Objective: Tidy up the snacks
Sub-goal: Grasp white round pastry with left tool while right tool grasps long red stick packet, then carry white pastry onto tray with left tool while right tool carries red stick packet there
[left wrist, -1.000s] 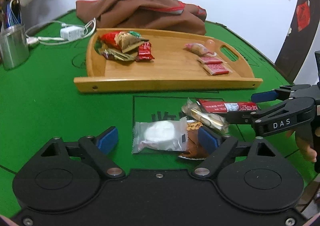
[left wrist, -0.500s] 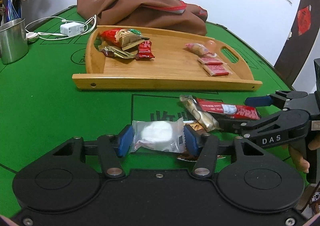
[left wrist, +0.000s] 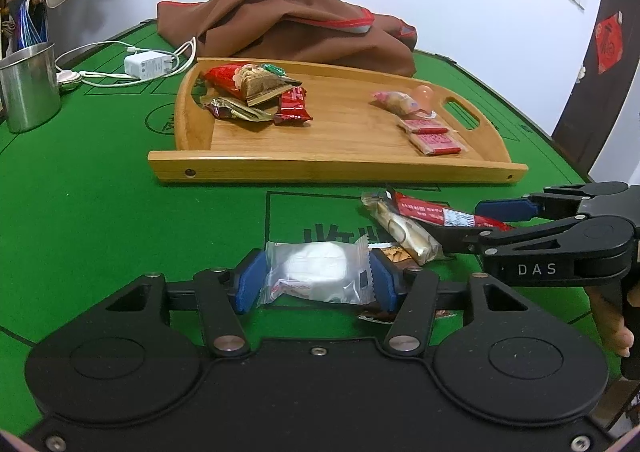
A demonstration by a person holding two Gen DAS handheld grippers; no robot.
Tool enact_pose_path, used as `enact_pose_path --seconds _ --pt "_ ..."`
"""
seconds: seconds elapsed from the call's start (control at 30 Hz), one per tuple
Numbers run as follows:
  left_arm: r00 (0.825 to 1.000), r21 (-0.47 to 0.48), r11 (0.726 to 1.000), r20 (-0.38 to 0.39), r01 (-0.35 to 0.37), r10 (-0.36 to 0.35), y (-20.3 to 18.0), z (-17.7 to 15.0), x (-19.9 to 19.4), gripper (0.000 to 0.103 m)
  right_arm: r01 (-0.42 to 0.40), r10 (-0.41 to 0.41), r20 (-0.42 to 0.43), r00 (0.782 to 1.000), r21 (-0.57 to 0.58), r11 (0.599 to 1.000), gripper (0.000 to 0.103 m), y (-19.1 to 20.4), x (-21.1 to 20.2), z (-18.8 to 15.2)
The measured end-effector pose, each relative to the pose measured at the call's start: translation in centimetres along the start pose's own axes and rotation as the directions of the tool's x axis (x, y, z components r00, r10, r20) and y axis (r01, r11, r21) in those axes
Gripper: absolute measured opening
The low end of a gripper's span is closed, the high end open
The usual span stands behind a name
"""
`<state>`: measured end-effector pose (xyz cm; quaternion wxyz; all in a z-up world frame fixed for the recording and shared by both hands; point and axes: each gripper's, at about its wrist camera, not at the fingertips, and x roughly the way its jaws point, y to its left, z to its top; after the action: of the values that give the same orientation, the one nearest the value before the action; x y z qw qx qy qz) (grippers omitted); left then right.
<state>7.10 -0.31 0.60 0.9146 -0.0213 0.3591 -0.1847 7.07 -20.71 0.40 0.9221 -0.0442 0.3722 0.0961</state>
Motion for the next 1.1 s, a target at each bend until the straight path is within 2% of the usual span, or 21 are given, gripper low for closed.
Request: enact_pose_path --seconds 0.07,0.13,0.2,0.3,0.33,0.4,0.43,0.5,0.83,1.1 --pt "1.0 0.0 1.0 0.001 -0.013 0.013 -0.1 0.0 0.1 0.062 0.003 -0.003 0.0 1.0 0.011 1.0 0.053 -0.1 -0.1 0.1" --pt "0.999 -0.002 0.999 -0.005 -0.043 0.043 -0.1 0.0 0.1 0.072 -0.004 0.004 -0.002 1.0 0.02 1.0 0.051 -0.3 -0.2 0.1" --pt "0.998 -0.011 0.998 -0.011 -0.056 0.056 -0.1 0.1 0.1 0.076 -0.008 0.008 -0.005 1.0 0.024 1.0 0.048 -0.4 -0.3 0.1" --pt "0.998 -0.013 0.998 -0.011 -0.055 0.055 0.1 0.2 0.2 0.076 -0.017 0.018 -0.008 1.0 0.039 0.999 0.046 -0.6 -0.5 0.1" --pt "0.999 -0.012 0.999 -0.012 -0.053 0.053 0.1 0.2 0.2 0.069 -0.024 0.024 -0.01 1.0 0.047 0.999 0.045 -0.6 -0.6 0.1" --pt "1.0 -0.006 1.0 -0.008 -0.028 0.028 0.1 0.1 -0.1 0.04 -0.041 0.042 -0.01 0.999 0.053 0.998 0.038 -0.7 -0.7 0.0" --pt "1.0 -0.012 1.0 -0.019 -0.015 0.015 0.0 0.2 -0.2 0.039 -0.053 0.054 -0.011 0.998 0.055 0.997 0.033 -0.7 -0.8 0.0" --pt "1.0 0.0 1.0 -0.017 -0.003 0.003 -0.3 0.2 -0.5 0.038 -0.063 0.063 -0.01 0.998 0.059 0.996 0.028 -0.6 -1.0 0.1" --pt "0.998 0.036 0.998 0.031 -0.053 0.052 -0.8 1.6 -1.4 0.038 -0.067 0.066 0.015 0.998 0.061 0.996 0.025 -0.5 -2.2 0.7" --pt "0.997 0.05 0.997 0.055 -0.059 0.056 -0.9 3.8 -1.3 0.038 -0.065 0.059 0.064 0.996 0.082 0.995 0.023 -1.0 -3.3 2.2"
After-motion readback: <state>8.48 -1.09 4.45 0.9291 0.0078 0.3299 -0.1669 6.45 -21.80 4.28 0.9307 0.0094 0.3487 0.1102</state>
